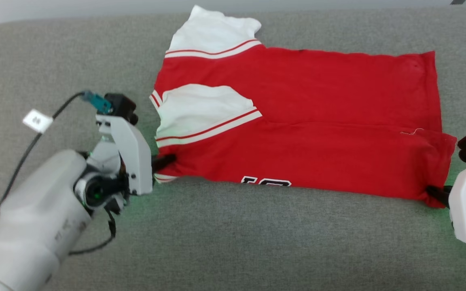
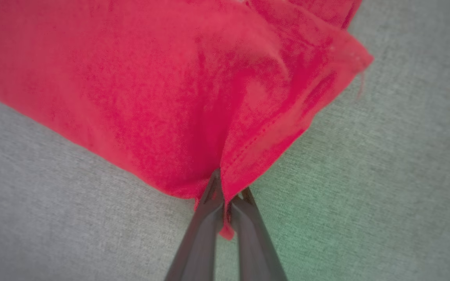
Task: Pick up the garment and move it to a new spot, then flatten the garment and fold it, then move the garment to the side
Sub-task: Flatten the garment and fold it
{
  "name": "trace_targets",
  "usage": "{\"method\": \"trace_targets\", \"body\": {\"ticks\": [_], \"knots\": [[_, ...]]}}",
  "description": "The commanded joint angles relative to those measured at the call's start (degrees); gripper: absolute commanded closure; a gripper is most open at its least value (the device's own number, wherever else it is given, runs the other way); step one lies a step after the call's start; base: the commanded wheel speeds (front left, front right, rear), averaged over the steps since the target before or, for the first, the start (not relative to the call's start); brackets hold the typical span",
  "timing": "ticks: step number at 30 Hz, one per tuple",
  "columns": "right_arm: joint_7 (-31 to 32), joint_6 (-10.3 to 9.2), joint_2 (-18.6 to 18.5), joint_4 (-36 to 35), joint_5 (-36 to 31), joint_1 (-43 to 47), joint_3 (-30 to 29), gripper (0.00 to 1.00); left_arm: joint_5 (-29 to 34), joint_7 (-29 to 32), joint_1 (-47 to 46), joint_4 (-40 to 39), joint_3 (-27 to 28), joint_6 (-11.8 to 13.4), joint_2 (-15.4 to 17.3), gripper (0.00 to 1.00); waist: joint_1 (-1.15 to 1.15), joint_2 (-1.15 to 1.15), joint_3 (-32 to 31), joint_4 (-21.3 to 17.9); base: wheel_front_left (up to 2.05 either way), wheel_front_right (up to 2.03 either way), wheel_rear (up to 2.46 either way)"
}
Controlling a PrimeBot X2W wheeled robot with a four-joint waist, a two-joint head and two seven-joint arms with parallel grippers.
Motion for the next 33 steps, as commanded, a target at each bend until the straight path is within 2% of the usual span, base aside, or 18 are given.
{"method": "trace_targets", "body": {"ticks": [1,11,16,21,22,23,24,25,26,27,33], "knots": [[-0.5,-0.06,-0.3,0.5,0.3,0.5,0.0,1.00,-0.6,0.0,2.9,-0.3,-1.0,-0.1,-0.9,1.00,0.00,0.00,-0.8,-0.1,0.00,0.00,0.00],[-3.6,-0.06,-4.7,0.8,4.5,4.7,-1.3,1.00,-1.3,-6.5,11.6,-10.3,-0.8,0.1,4.5,1.00,0.00,0.00,-5.9,1.5,0.00,0.00,0.00],[-3.3,-0.06,-7.4,-0.7,6.9,8.7,-2.2,1.00,-1.9,-8.7,17.7,-18.7,-0.9,2.7,7.7,1.00,0.00,0.00,-6.8,2.2,0.00,0.00,0.00],[-4.2,-0.06,-8.9,-2.1,8.4,12.3,-4.8,1.00,-2.1,-10.9,22.0,-25.5,-1.0,5.9,9.5,1.00,0.00,0.00,-7.2,2.9,0.00,0.00,0.00],[-4.7,-0.06,-8.8,-2.3,8.3,12.8,-5.5,0.90,-2.2,-11.4,22.5,-26.4,-0.8,6.6,9.7,1.00,0.00,0.00,-7.3,3.0,0.00,0.00,0.00],[-5.1,-0.06,-8.7,-2.4,7.9,13.3,-6.2,0.63,-2.1,-11.9,22.8,-27.1,-0.6,7.1,9.8,1.00,0.00,0.00,-7.3,3.2,0.00,0.00,0.00],[-5.6,-0.06,-8.3,-2.4,7.5,13.8,-7.1,0.36,-2.0,-12.4,23.1,-27.7,-0.4,7.5,9.9,0.86,0.00,0.00,-7.4,3.3,0.00,0.00,0.00],[-6.1,-0.06,-7.9,-2.7,7.3,14.4,-7.8,0.00,-2.0,-12.8,23.4,-28.2,-0.3,7.8,10.0,0.57,0.00,0.00,-7.5,3.3,0.00,0.00,0.00],[-6.8,-0.06,-7.6,-3.0,7.0,14.8,-8.8,0.00,-1.8,-13.6,23.6,-28.6,0.0,8.2,10.2,0.17,0.00,0.00,-7.6,3.4,0.00,0.00,0.00],[-7.5,-0.06,-7.2,-3.3,6.5,15.1,-10.0,0.00,-2.0,-14.2,23.9,-29.1,0.5,8.7,10.4,0.00,0.00,0.00,-7.6,3.4,0.00,0.00,0.00],[-11.8,-0.05,-2.2,-6.6,2.6,16.7,-16.7,0.00,-0.6,-20.2,26.1,-31.9,3.4,12.7,12.6,0.00,0.00,0.00,-8.1,3.1,0.00,0.00,0.00]]}}
